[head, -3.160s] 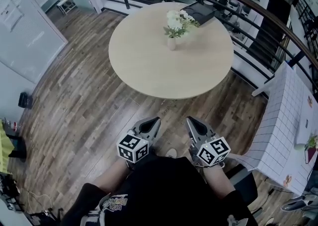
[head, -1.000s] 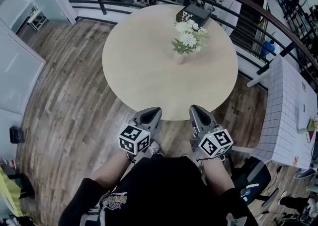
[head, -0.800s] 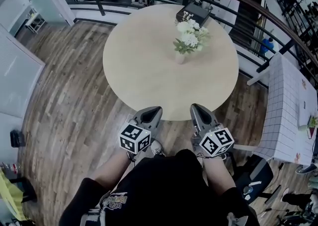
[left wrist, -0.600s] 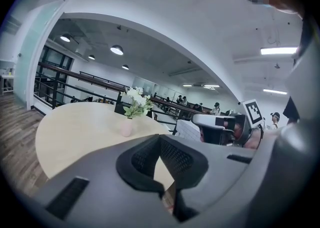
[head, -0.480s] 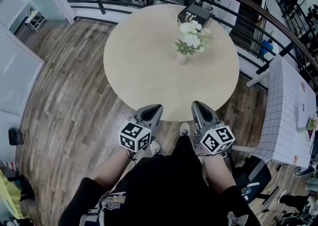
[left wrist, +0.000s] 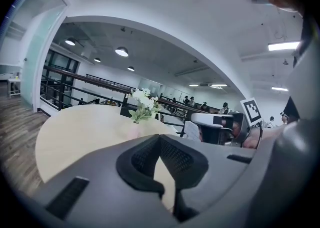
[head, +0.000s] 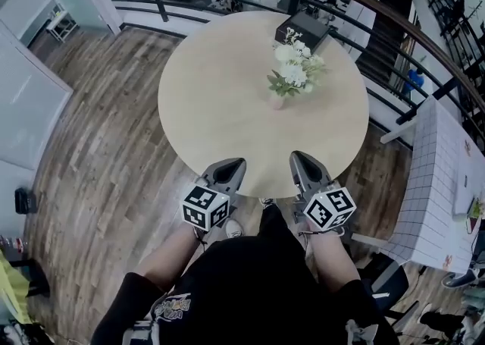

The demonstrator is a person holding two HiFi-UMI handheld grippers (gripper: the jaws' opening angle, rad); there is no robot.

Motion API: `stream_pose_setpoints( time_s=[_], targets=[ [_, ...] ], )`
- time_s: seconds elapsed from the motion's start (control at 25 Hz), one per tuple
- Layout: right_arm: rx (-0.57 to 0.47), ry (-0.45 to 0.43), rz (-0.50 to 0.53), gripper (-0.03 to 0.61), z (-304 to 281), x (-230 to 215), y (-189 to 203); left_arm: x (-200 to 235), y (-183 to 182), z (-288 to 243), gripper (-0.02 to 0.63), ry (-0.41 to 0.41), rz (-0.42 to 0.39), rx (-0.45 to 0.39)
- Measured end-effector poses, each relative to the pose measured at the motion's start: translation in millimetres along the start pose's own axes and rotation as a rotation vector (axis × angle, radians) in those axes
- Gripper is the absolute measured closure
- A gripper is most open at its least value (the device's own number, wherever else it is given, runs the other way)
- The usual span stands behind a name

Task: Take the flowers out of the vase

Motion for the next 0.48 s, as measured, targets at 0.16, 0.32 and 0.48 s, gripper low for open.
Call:
stream_pose_setpoints(
  time_s=[0.16, 0.32, 0.48],
  targets=[
    [0.012, -0.001, -0.007, 0.557, -12, -22, -7, 8, -5, -22, 0.607, -0.018, 0.005, 0.007],
    [0.026, 0.003, -0.007, 0.557, -31, -51, -15, 23, -10, -56, 0.607, -0.038, 0.014, 0.016],
    [0.047, 0.009, -0.013, 0.557, -39, -67, -13, 32, -3, -78, 0.607, -0.051, 0.028, 0.040]
  ],
)
Point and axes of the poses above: the fingertips, and each gripper's own axes: z backward along the fingers, x to its left, y out of its underside, the point moved 2 cm from there along z, backward along the fingers, and after that the axes turned 3 degrees about -z, right-handed, at the moved point
